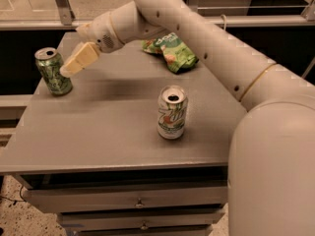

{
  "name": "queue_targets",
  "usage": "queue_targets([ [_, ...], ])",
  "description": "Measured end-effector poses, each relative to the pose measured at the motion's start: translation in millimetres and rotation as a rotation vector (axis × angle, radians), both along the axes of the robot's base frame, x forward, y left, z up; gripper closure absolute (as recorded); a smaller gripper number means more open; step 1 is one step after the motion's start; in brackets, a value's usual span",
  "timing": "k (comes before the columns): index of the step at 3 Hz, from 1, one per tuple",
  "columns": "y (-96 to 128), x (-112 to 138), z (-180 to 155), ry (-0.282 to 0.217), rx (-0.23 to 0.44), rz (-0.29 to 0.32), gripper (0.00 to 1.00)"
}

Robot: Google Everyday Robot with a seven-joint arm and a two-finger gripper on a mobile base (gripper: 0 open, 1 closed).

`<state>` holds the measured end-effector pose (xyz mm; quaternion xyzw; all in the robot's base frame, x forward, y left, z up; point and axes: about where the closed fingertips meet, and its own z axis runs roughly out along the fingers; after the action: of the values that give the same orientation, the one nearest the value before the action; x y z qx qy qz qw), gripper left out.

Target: Pick green can

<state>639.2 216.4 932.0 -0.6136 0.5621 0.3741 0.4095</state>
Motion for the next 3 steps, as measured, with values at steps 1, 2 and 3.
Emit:
queue_targets([
  [1,27.3,1.4,-17.3,0.021,0.01,0.016,0.0],
  [2,44.2,-1.2,-29.3,0.045,0.007,0.021,0.18],
  [3,50.6,-3.8,-35.7,0.063,0.016,0.013,0.41],
])
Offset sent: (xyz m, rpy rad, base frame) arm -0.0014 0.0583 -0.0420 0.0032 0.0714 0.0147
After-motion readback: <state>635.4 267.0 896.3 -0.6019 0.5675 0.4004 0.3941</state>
